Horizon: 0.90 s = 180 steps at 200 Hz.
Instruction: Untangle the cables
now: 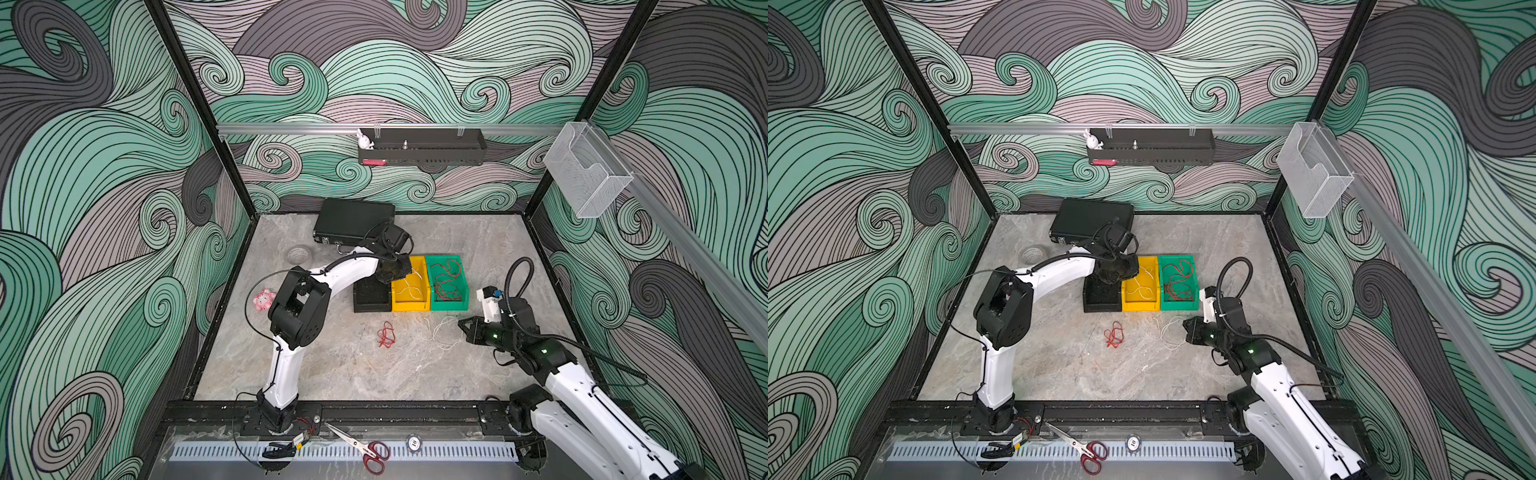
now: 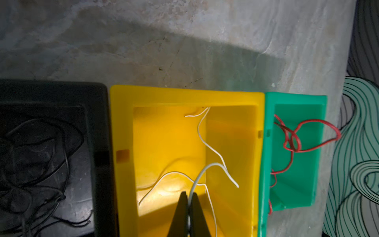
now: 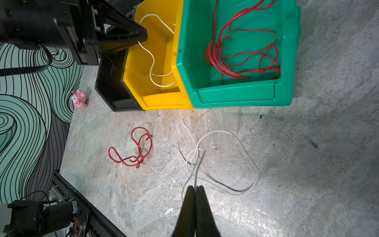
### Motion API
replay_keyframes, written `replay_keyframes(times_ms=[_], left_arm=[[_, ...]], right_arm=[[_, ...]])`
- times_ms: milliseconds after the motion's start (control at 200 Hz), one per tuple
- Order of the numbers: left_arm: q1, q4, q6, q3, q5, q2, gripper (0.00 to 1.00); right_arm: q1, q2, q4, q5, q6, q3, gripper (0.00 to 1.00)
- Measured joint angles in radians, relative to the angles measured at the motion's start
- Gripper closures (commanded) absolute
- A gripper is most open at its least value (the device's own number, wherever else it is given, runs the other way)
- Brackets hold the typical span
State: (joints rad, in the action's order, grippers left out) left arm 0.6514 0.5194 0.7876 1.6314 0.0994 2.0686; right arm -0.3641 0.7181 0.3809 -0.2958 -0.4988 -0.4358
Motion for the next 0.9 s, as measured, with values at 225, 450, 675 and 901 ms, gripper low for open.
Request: replay_keyframes(times_ms=[225, 450, 675, 901], left_arm=[[0.007, 0.006, 0.005, 0.036, -0.017, 0.056, 0.71], [0.012, 0.002, -0.017, 0.035, -0.005, 0.05, 0.48], [0.013, 0.005, -0.042, -0.014, -0.008, -0.061, 0.48], [0.012, -0.01, -0.062, -0.074, -0.013, -0.267, 0.48]], right_arm=[[0.0, -0.011, -0.002, -0.014, -0.007, 0.0, 0.95], [0.0, -0.069, 0.021, -0.037, -0.019, -0.025, 0.95], [-0.007, -0.084, 0.039, -0.069, -0.037, -0.108, 0.96], [-0.029, -0.057, 0.043, -0.075, -0.041, -0.204, 0.96]])
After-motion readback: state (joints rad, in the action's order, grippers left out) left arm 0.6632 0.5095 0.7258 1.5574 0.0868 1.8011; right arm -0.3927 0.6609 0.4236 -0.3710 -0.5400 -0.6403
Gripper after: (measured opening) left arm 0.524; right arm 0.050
